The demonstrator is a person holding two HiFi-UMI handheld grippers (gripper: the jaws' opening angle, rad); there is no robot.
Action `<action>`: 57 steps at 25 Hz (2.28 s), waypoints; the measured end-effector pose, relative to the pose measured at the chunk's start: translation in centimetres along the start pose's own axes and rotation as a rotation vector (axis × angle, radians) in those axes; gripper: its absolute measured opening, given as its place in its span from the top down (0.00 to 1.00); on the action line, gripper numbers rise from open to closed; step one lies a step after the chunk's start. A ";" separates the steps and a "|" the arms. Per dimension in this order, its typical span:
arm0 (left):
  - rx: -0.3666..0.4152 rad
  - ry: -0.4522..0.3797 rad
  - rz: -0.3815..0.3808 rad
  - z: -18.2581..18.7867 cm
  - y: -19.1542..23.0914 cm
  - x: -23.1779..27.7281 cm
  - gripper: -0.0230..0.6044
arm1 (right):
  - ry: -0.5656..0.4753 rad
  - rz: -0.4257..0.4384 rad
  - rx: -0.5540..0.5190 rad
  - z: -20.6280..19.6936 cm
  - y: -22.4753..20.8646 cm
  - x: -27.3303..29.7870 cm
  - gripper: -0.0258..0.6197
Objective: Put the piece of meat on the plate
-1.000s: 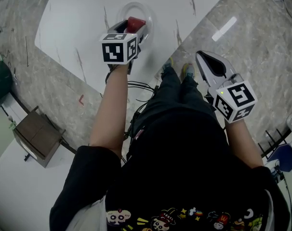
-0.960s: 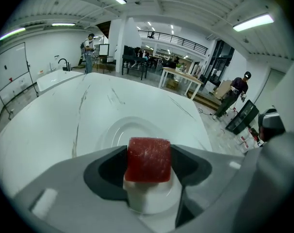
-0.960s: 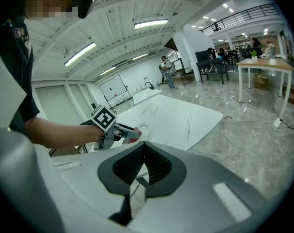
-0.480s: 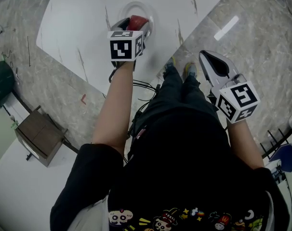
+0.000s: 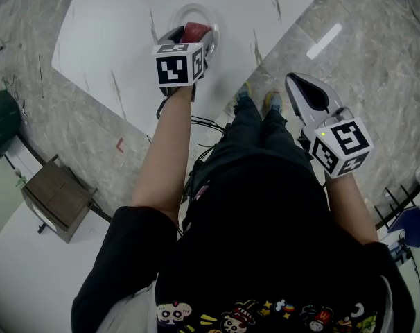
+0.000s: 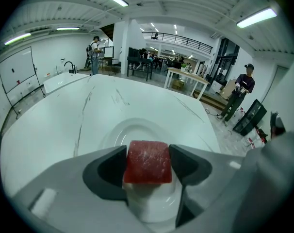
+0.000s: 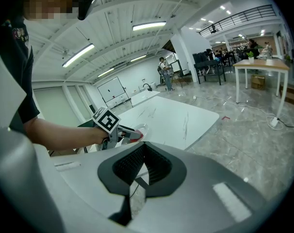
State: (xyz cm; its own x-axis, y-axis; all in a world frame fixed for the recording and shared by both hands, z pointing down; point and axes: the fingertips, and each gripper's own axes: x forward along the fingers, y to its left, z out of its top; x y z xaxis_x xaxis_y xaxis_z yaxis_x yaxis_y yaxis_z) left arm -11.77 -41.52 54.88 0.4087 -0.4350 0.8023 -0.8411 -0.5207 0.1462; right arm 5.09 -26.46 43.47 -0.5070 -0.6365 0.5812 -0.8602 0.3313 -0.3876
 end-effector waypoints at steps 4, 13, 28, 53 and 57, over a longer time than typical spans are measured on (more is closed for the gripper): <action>-0.009 -0.004 -0.007 -0.1 0.0 -0.1 0.34 | -0.004 0.002 -0.001 0.0 0.0 -0.1 0.92; -0.025 -0.035 -0.026 0.2 0.0 -1.0 0.34 | -0.015 0.009 -0.008 0.2 0.4 0.0 0.92; -0.012 -0.278 0.053 2.7 -0.5 -9.8 0.68 | -0.071 0.030 -0.127 3.4 2.4 0.2 0.93; -0.069 -0.514 0.112 -0.4 -2.2 -22.4 0.74 | -0.174 0.025 -0.288 6.6 6.9 0.0 0.93; -0.072 -0.518 0.103 -0.7 -1.9 -22.7 0.74 | -0.171 0.023 -0.295 6.6 7.5 0.4 0.93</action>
State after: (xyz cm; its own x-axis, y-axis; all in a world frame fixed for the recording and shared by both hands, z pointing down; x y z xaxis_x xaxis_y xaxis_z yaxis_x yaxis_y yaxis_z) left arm -19.71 -30.21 36.81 0.4284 -0.7965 0.4266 -0.9010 -0.4122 0.1352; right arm -1.15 -28.81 36.08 -0.5316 -0.7257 0.4368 -0.8399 0.5182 -0.1613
